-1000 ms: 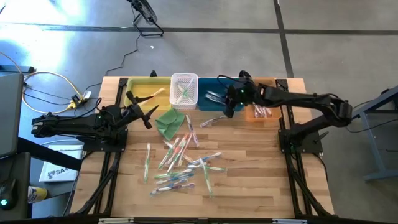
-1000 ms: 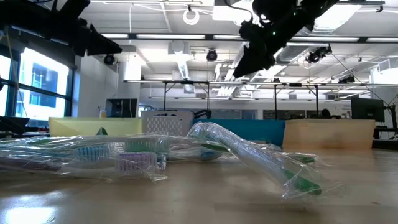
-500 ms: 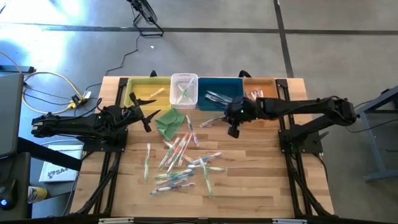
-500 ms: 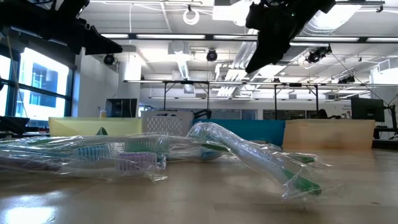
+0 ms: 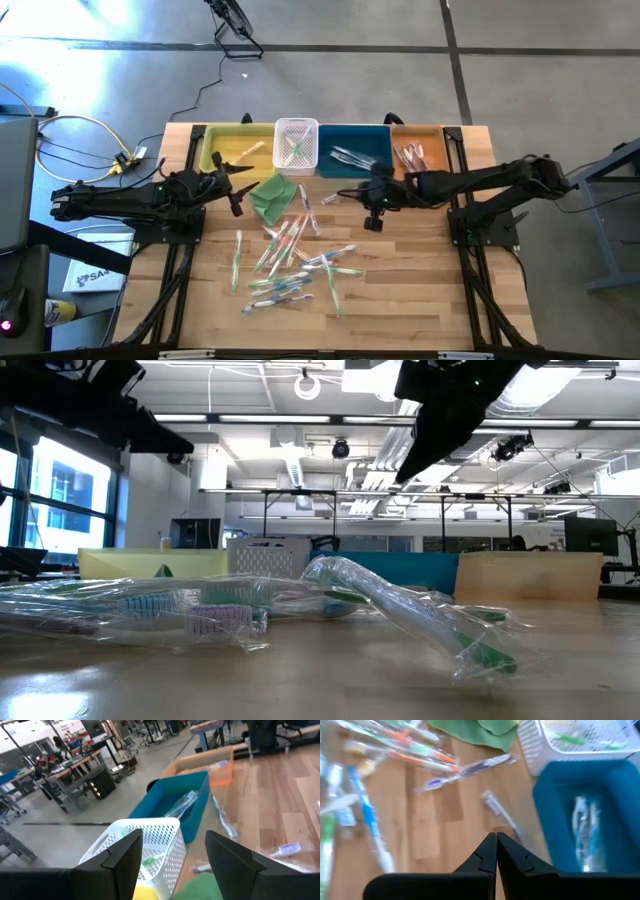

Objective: Pick & Place Toothbrushes
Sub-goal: Put the violet toothbrush into the orange bin

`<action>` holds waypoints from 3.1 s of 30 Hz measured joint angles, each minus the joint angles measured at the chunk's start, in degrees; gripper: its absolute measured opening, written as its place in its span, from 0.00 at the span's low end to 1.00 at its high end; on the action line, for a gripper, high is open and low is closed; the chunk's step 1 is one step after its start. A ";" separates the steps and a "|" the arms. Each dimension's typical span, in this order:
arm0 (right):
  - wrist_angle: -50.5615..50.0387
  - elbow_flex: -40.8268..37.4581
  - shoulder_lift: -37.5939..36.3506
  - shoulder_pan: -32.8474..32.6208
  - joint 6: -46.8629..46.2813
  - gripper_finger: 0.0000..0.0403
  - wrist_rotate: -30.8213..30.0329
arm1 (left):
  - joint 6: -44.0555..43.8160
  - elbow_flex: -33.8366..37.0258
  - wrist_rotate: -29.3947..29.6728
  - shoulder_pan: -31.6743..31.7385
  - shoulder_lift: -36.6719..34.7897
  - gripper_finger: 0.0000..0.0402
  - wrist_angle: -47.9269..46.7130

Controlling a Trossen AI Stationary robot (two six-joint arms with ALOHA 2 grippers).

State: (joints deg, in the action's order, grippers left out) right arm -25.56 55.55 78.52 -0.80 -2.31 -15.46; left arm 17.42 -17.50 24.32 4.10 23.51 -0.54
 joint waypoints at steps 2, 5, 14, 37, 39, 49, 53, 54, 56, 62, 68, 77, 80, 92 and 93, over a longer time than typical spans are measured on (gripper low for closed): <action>0.51 0.00 0.47 0.43 2.89 0.01 -0.66 | -0.19 0.00 0.01 0.00 0.00 0.53 0.00; 1.46 0.00 1.85 1.34 6.67 0.04 -0.64 | -0.23 0.00 0.01 0.00 -0.01 0.53 0.11; 5.87 0.00 11.79 4.80 7.25 0.21 -1.72 | -0.21 0.00 0.01 0.00 -0.02 0.53 0.13; 15.30 0.00 25.12 9.09 6.53 0.00 -5.75 | -0.21 0.00 0.05 0.00 -0.02 0.53 -0.78; 15.91 0.00 25.90 9.12 6.45 0.00 -7.00 | -0.21 0.00 0.06 0.00 -0.02 0.53 -1.00; 15.47 0.00 26.17 10.52 4.61 0.00 -9.96 | -0.23 0.00 0.06 0.00 -0.01 0.53 -1.10; 12.47 -0.02 26.80 11.12 2.19 0.00 -8.00 | -0.24 0.00 0.05 0.00 -0.02 0.53 -1.16; 11.97 -0.02 26.76 11.15 1.88 0.00 -7.23 | -0.35 0.00 -0.01 0.00 -0.02 0.53 -1.19; 10.83 0.00 26.71 11.13 0.56 0.00 -5.46 | -0.84 0.00 -0.09 0.00 -0.01 0.53 -1.44; 8.26 0.00 26.38 9.42 -3.71 0.00 -0.89 | -1.24 0.00 -0.25 0.00 -0.01 0.53 -1.42; 7.55 0.02 25.16 6.22 -9.13 0.00 5.35 | -1.26 0.00 -0.27 0.00 0.00 0.53 -1.44; 7.35 0.00 24.22 3.50 -9.44 0.00 -2.09 | -1.26 0.00 -0.44 0.00 0.00 0.53 -1.53; 6.98 -0.02 23.49 3.82 -7.62 0.00 -5.14 | -1.28 0.00 -0.47 0.00 -0.01 0.53 -1.56; 7.64 0.00 12.71 4.15 1.51 0.00 10.34 | -1.46 0.00 -0.45 0.00 -0.02 0.53 -2.71; 7.82 0.00 12.41 4.15 1.17 0.01 10.81 | -1.46 0.00 -0.45 0.00 -0.02 0.53 -2.71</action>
State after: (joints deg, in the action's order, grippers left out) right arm -17.74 55.55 90.93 3.36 -1.15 -4.65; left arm 15.96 -17.50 23.88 4.10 23.49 -3.25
